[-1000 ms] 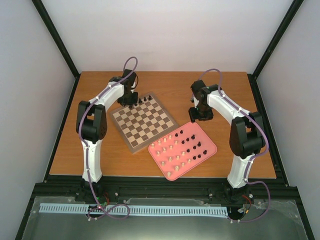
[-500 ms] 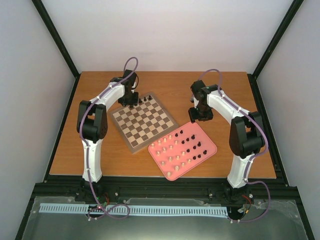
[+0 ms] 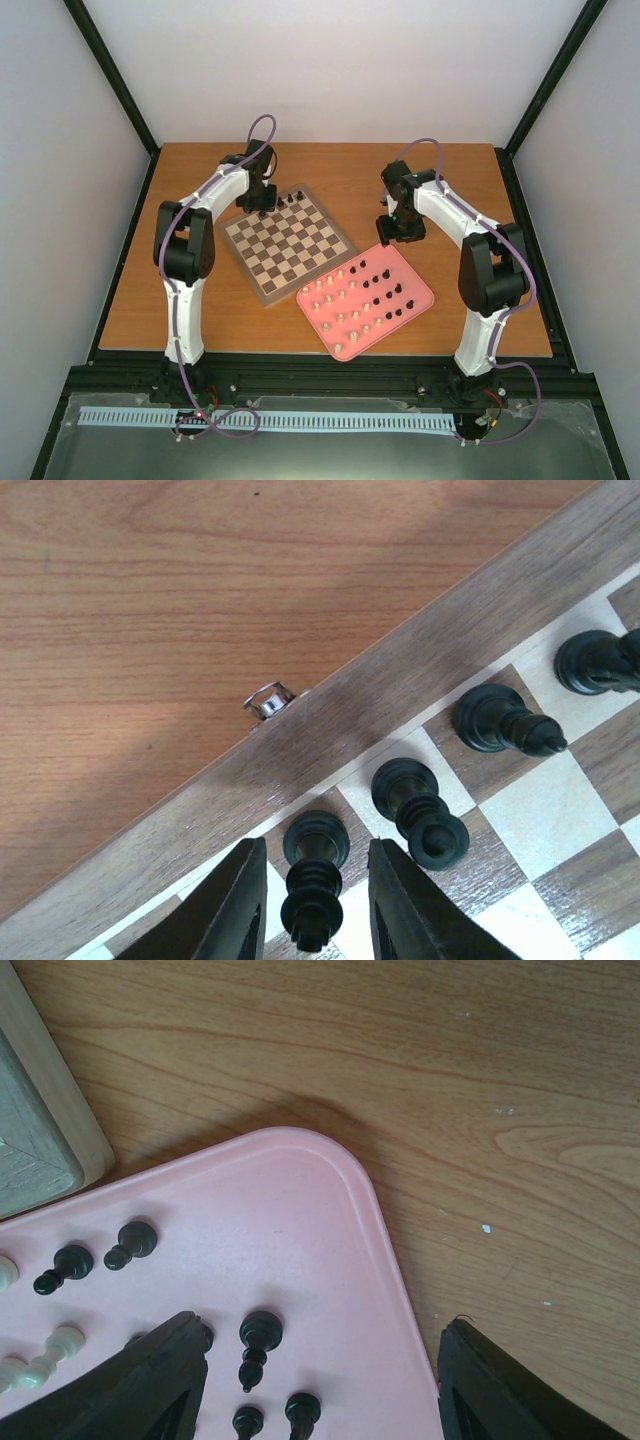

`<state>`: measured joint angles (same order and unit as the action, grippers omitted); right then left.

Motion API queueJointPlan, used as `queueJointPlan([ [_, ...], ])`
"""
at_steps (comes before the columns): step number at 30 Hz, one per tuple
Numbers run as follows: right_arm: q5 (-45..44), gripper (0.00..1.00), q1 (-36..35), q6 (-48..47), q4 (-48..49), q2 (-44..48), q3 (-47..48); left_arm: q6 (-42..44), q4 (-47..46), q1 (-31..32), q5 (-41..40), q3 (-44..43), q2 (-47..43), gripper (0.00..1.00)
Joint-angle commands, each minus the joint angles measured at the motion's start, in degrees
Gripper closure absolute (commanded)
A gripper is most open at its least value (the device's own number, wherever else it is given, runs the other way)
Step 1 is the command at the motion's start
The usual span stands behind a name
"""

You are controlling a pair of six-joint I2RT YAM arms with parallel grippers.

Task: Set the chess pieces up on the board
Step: Place the chess piece on the chessboard.

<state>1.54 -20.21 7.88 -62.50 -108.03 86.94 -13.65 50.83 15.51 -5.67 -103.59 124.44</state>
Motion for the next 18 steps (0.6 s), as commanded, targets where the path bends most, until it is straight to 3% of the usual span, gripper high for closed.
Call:
queueJointPlan([
  [1, 0.40, 0.36, 0.61, -0.65, 0.19, -0.43, 0.42, 0.45, 1.17, -0.13, 0.64, -1.79, -3.76, 0.68],
  [5, 0.33, 0.34, 0.61, -0.58, 0.09, -0.29, 0.68, 0.60, 1.91, -0.13, 0.75, -2.18, -5.04, 0.61],
  [7, 0.22, 0.33, 0.66, -0.58, -0.06, -0.17, 0.94, 0.65, 2.74, -0.13, 0.75, -2.38, -5.99, 0.52],
  [15, -2.03, 0.12, 0.61, -0.41, 0.02, 1.71, 1.70, 1.16, 5.71, -0.04, 0.92, -0.99, -13.86, 0.20],
  [17, -2.47, 0.01, 0.61, -0.04, -0.05, 2.04, 1.70, 1.14, 6.13, 0.51, 1.96, -0.17, -16.15, 0.18],
  [18, -2.60, 0.00, 0.61, 0.09, 0.05, 2.18, 1.64, 1.34, 6.51, 1.21, 2.27, 0.03, -17.18, 0.18],
])
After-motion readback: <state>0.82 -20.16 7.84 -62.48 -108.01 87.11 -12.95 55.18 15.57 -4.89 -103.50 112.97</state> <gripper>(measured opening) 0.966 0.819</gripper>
